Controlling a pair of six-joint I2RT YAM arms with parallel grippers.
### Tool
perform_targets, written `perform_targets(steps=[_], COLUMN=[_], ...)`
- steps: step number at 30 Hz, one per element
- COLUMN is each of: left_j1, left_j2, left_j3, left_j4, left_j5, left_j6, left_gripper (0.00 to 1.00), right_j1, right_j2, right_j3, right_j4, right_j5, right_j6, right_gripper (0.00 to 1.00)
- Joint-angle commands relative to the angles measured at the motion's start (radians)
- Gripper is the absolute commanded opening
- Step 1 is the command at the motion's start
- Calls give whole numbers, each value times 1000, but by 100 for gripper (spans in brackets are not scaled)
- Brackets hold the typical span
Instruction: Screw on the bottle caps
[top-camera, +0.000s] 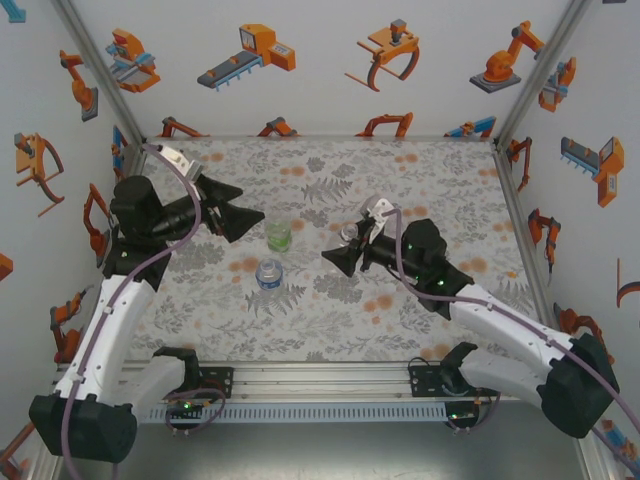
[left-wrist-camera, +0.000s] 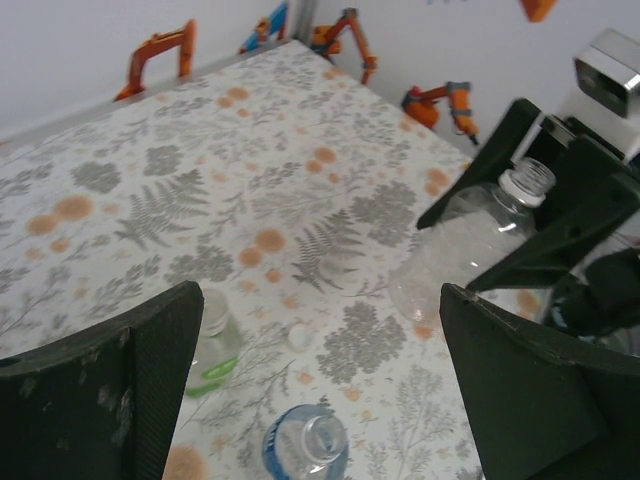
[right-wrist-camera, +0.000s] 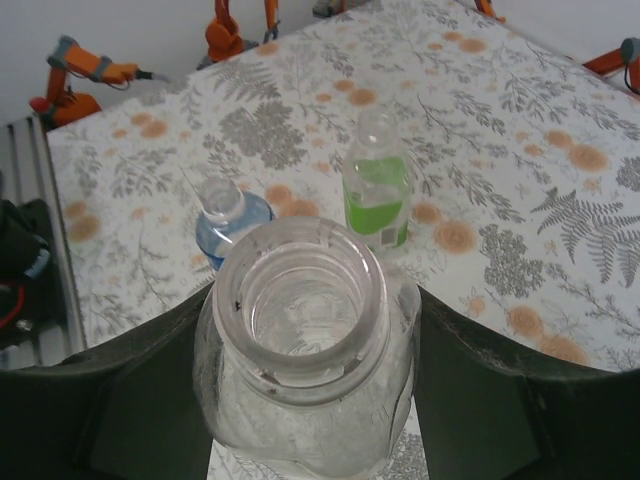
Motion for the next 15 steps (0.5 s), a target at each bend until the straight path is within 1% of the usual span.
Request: perform_targets(steps=[1,4,8,11,15], left_j1=[-40,-72,-137,-198,-265], left_j2=[7,28,47,57,86], left_j3=[53,89,133,153,178], left_j4=[57,54,33,-8,-48], left_j5=[138,223,312,332,363], left_j6=[-49,-69,-57,-3,31], left_gripper=[92,92,92,92,92], right_j1=[5,5,5,6,9], right_j2=[-16,-12,-10,-4,-3], right_j3=[85,152,224,270,308], right_j4=[-75,-93,-110,-111,-73], right_j5=[-75,-160,-258,-352,-436], right_j6=[80,110,143,165,205], right_gripper=[24,23,18,16,13])
